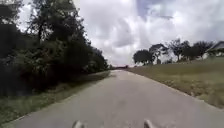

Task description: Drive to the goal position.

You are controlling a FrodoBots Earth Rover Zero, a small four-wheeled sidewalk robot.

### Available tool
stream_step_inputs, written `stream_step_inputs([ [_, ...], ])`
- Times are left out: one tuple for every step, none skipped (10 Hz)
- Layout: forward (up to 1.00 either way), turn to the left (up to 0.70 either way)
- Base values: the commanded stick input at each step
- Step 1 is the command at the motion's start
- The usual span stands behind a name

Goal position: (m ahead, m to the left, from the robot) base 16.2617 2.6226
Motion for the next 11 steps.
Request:
stream_step_inputs([
  [0.7, -0.35],
  [0.7, -0.35],
  [0.7, -0.05],
  [0.7, 0.0],
  [0.7, 0.0],
  [0.7, 0.0],
  [0.7, 0.0],
  [0.7, 0.0],
  [0.7, 0.0],
  [0.7, 0.0],
  [0.7, 0.0],
])
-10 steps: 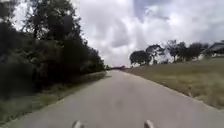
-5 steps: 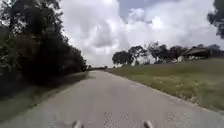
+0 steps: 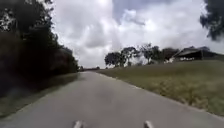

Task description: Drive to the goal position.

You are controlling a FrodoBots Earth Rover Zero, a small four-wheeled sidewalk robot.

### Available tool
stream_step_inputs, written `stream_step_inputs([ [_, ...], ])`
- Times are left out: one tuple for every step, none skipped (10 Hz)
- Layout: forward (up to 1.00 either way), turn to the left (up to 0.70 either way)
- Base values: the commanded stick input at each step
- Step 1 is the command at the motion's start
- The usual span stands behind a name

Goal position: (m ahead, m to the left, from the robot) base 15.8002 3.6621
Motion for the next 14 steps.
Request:
stream_step_inputs([
  [0.7, 0.0],
  [0.7, 0.0],
  [0.7, 0.0],
  [0.7, 0.0],
  [0.7, 0.0],
  [0.7, 0.0],
  [0.7, 0.0],
  [0.7, 0.0],
  [0.7, 0.0],
  [0.7, 0.0],
  [0.7, 0.0],
  [0.7, 0.35],
  [0.7, 0.35],
  [0.7, 0.17],
])
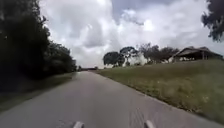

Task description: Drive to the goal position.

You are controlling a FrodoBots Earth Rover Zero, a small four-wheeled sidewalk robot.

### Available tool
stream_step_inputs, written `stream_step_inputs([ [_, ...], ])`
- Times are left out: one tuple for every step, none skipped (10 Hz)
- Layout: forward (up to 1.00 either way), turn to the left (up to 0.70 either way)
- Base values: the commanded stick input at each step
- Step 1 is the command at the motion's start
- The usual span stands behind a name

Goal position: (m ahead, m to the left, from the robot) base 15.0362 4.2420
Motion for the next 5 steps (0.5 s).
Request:
stream_step_inputs([
  [0.7, 0.0],
  [0.7, 0.19],
  [0.7, 0.31],
  [0.7, 0.33],
  [0.7, 0.28],
])
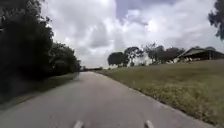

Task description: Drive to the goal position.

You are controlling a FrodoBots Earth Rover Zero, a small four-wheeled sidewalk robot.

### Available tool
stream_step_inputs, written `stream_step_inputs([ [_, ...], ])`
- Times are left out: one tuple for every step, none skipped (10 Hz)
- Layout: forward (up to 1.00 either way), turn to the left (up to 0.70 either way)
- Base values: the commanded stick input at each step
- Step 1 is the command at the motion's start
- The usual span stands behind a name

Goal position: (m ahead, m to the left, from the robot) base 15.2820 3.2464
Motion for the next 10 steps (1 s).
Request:
stream_step_inputs([
  [0.7, 0.0],
  [0.7, 0.0],
  [0.7, 0.0],
  [0.7, 0.0],
  [0.7, 0.0],
  [0.7, 0.0],
  [0.7, 0.0],
  [0.7, 0.0],
  [0.7, 0.0],
  [0.7, 0.0],
])
